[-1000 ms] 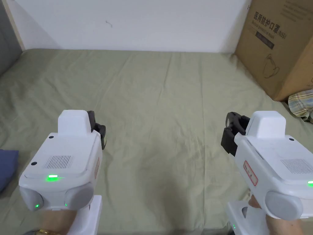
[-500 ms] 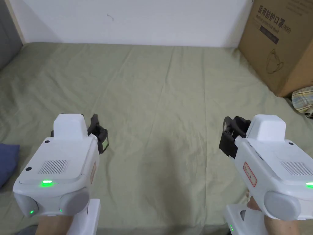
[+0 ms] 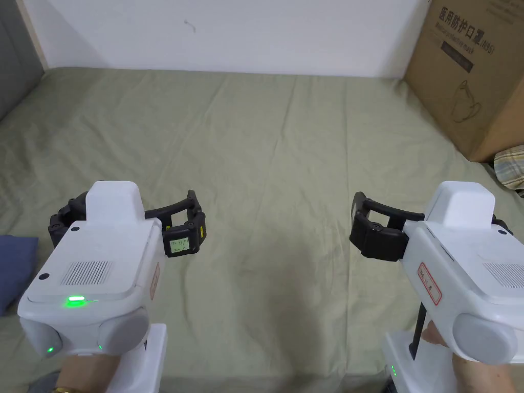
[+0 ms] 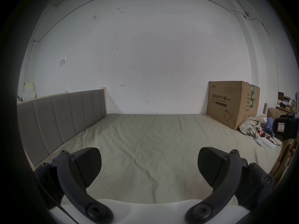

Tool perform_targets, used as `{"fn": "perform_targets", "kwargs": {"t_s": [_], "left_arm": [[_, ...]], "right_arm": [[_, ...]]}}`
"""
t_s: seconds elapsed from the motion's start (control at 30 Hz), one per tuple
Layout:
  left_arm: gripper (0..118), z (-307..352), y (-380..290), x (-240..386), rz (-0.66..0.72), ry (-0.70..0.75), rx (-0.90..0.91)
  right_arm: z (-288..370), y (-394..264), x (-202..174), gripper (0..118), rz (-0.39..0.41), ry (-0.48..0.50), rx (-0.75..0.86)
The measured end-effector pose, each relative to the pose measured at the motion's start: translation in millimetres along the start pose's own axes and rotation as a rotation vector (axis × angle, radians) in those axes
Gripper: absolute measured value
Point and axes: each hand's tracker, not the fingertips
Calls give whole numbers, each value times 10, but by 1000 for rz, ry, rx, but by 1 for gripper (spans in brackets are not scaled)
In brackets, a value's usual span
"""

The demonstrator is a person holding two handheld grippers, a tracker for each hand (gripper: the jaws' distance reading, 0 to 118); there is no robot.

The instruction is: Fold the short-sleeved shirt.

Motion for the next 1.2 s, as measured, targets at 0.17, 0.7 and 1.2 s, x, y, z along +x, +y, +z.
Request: {"fn": "perform_targets", "kwargs": {"t_s": [0.17,0.7,1.2], "left_arm": [[118,18,24,12,8,-4,7],[118,13,10,28,-4,-2,14],[118,19,-9,52,-10,-2,16]], "right_arm": [[17,27,-17,118,6,7,4],[19,29,-43,118,15,17,13],[37,21,-60,118,17,16,14]]}}
